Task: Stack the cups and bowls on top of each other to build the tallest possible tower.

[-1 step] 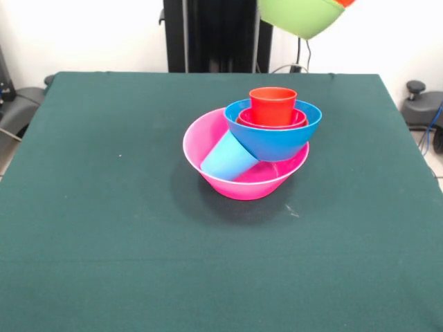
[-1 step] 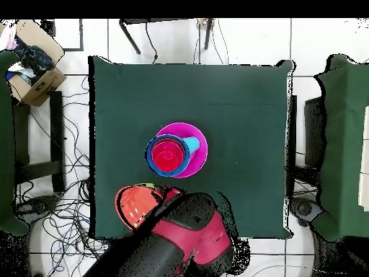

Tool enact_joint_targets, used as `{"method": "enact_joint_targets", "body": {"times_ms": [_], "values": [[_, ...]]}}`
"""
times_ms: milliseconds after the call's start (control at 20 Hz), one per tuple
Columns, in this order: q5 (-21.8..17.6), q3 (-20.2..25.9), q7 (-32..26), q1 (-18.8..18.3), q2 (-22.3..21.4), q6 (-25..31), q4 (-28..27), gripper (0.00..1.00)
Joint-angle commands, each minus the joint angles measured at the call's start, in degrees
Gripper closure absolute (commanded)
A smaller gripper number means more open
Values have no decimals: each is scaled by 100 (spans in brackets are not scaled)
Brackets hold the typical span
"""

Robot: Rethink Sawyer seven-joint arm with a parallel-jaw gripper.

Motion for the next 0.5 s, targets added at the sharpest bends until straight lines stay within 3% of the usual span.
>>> {"method": "enact_joint_targets", "body": {"times_ms": [50,350,500], "values": [[231,1502,1546,-797,-25,-769,-295,100],[539,1993,1414,-1354,112,-782,-282,100],[629,2122,1035,-1492,168,-652,-305,100]]}}
